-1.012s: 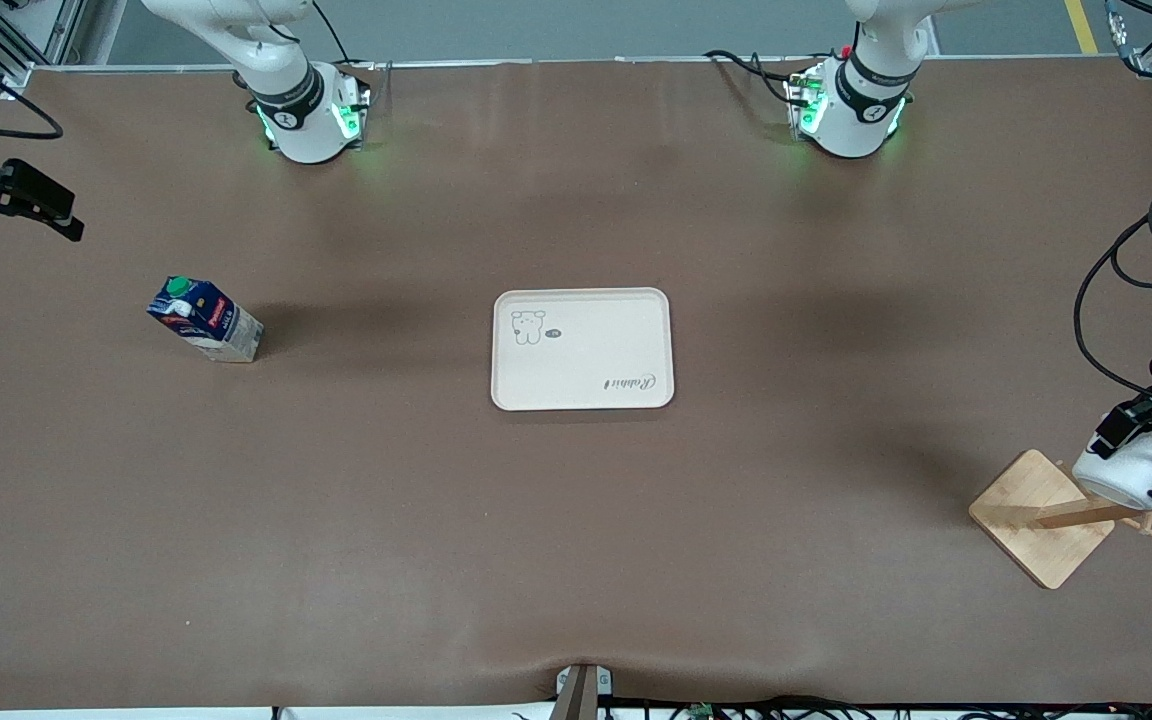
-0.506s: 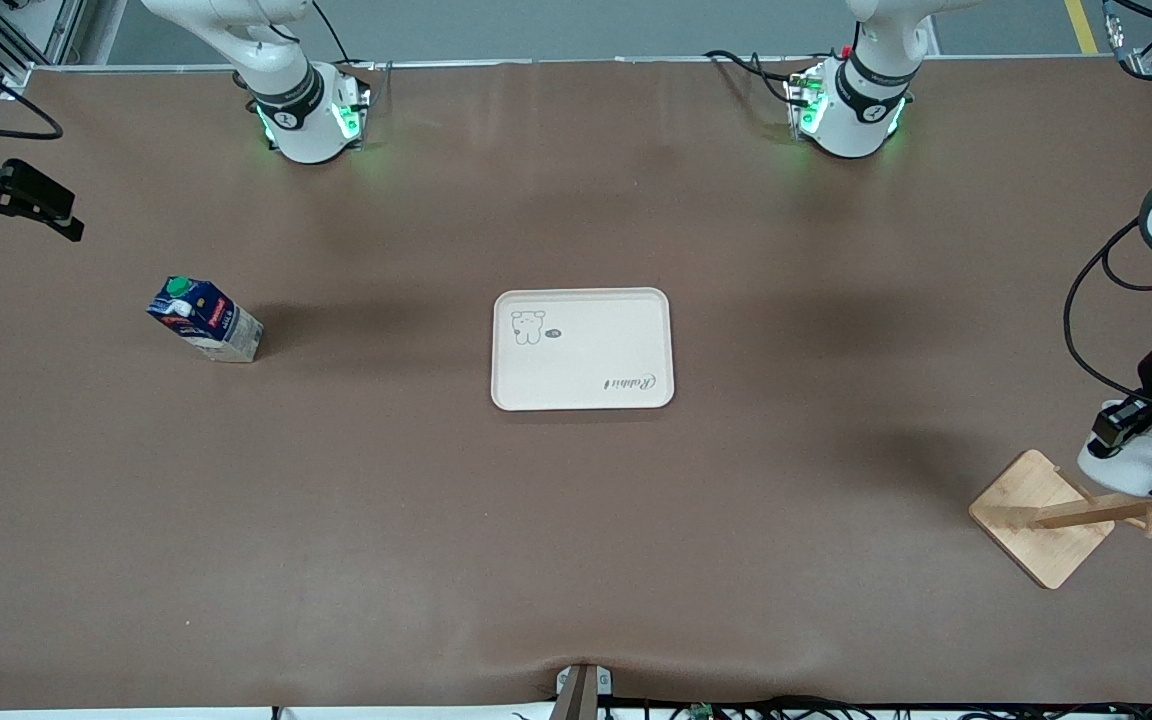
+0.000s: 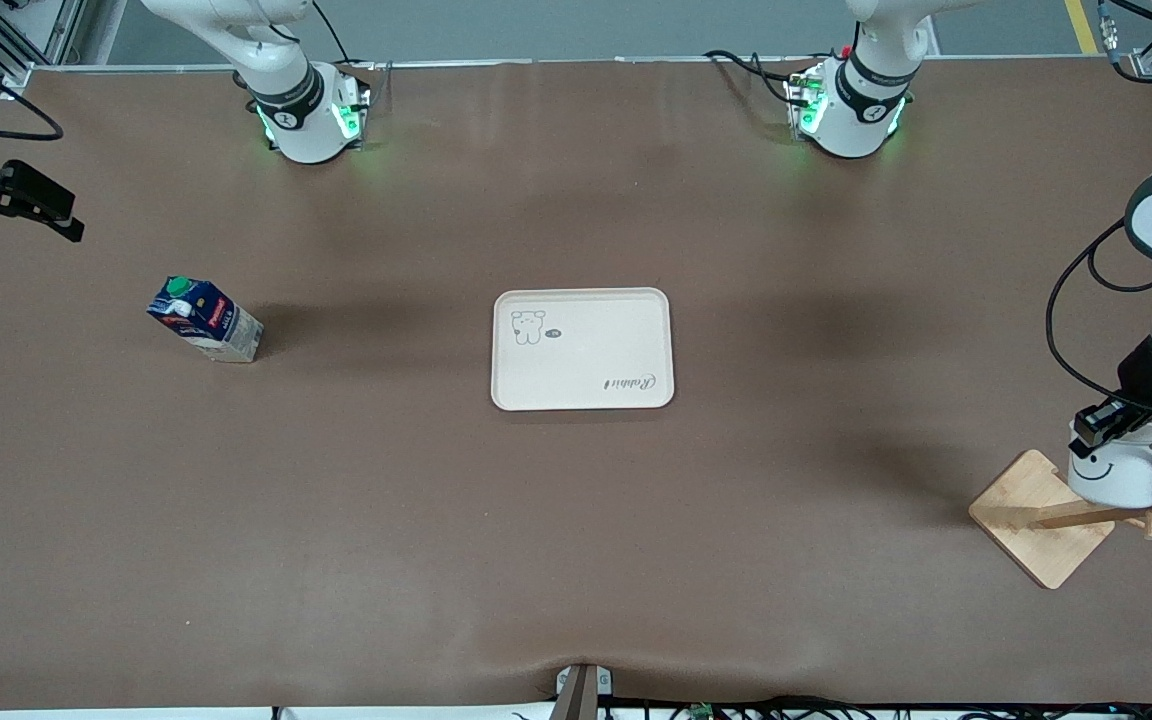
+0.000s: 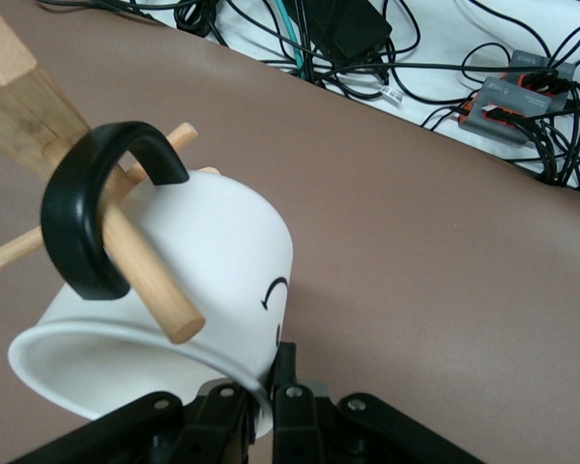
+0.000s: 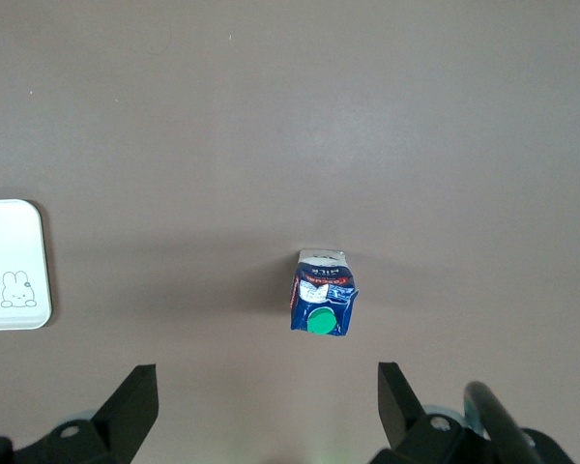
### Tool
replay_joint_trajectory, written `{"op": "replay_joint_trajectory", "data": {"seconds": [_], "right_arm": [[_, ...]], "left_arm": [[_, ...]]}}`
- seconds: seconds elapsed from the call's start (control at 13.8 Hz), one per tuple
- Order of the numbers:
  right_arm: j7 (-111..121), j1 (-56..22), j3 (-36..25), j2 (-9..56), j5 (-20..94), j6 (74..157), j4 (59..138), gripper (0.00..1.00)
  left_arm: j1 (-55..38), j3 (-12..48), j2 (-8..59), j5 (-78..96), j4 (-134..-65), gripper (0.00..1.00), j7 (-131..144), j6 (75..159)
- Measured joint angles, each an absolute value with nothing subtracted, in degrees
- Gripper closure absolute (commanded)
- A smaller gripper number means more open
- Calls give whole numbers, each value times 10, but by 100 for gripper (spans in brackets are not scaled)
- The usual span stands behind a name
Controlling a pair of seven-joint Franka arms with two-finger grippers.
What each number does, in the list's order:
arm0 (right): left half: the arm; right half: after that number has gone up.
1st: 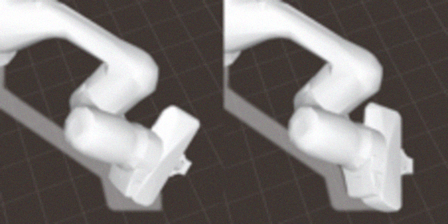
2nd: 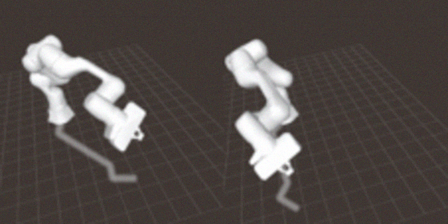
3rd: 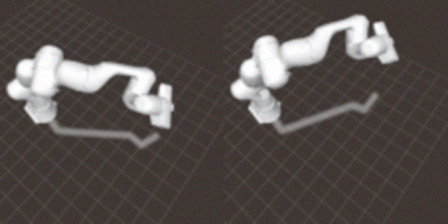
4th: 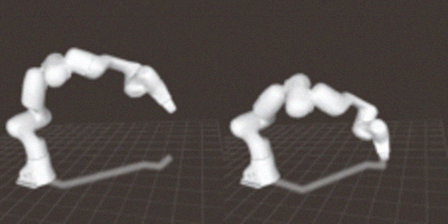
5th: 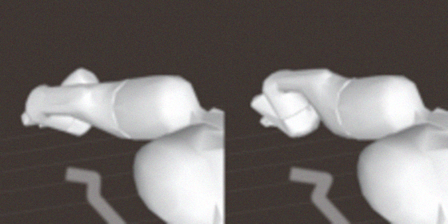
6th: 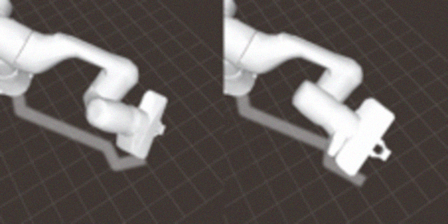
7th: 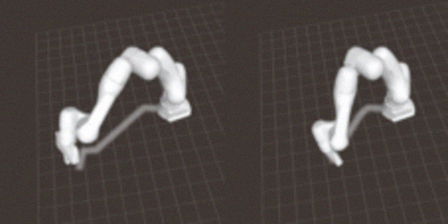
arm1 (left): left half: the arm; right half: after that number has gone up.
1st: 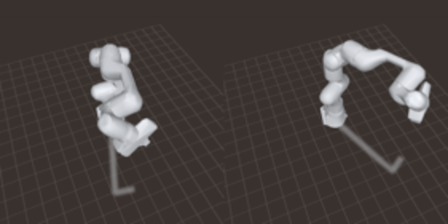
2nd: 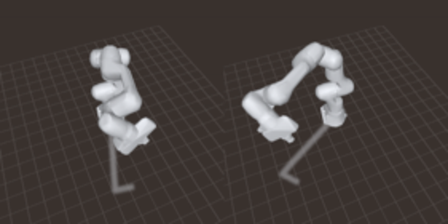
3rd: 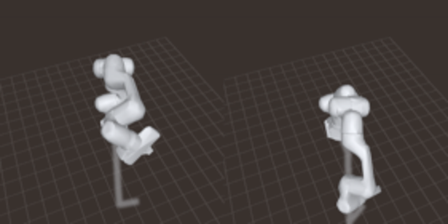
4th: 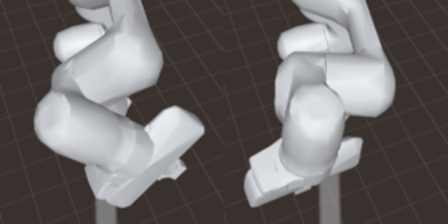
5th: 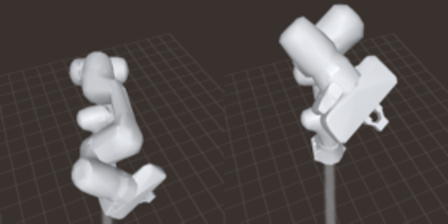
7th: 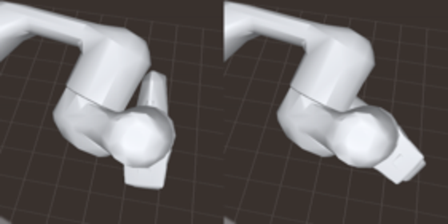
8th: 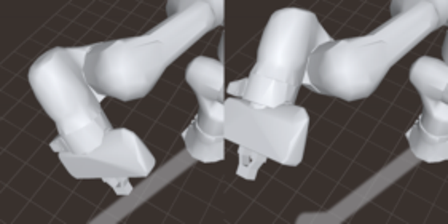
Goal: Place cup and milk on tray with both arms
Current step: 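Grasp the white mug with the left gripper and lift it off the peg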
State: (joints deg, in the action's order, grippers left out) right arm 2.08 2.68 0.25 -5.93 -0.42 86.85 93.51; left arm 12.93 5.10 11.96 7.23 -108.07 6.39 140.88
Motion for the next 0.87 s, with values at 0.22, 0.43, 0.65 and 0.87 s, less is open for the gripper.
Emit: {"op": "replay_joint_trajectory", "data": {"seconds": [0.22, 0.43, 0.65, 0.87], "right_arm": [[21, 27, 3, -59, -4, 868, 935, 0], [21, 27, 3, -59, -4, 868, 935, 0], [21, 27, 3, -59, -4, 868, 935, 0], [21, 27, 2, -59, -4, 868, 935, 0]], "left_arm": [[129, 51, 116, 72, -1076, 100, 64, 1385], [129, 54, 110, 72, -1051, 100, 63, 1323], [129, 55, 101, 72, -1024, 100, 63, 1253], [129, 56, 90, 72, -1001, 100, 63, 1195]]}}
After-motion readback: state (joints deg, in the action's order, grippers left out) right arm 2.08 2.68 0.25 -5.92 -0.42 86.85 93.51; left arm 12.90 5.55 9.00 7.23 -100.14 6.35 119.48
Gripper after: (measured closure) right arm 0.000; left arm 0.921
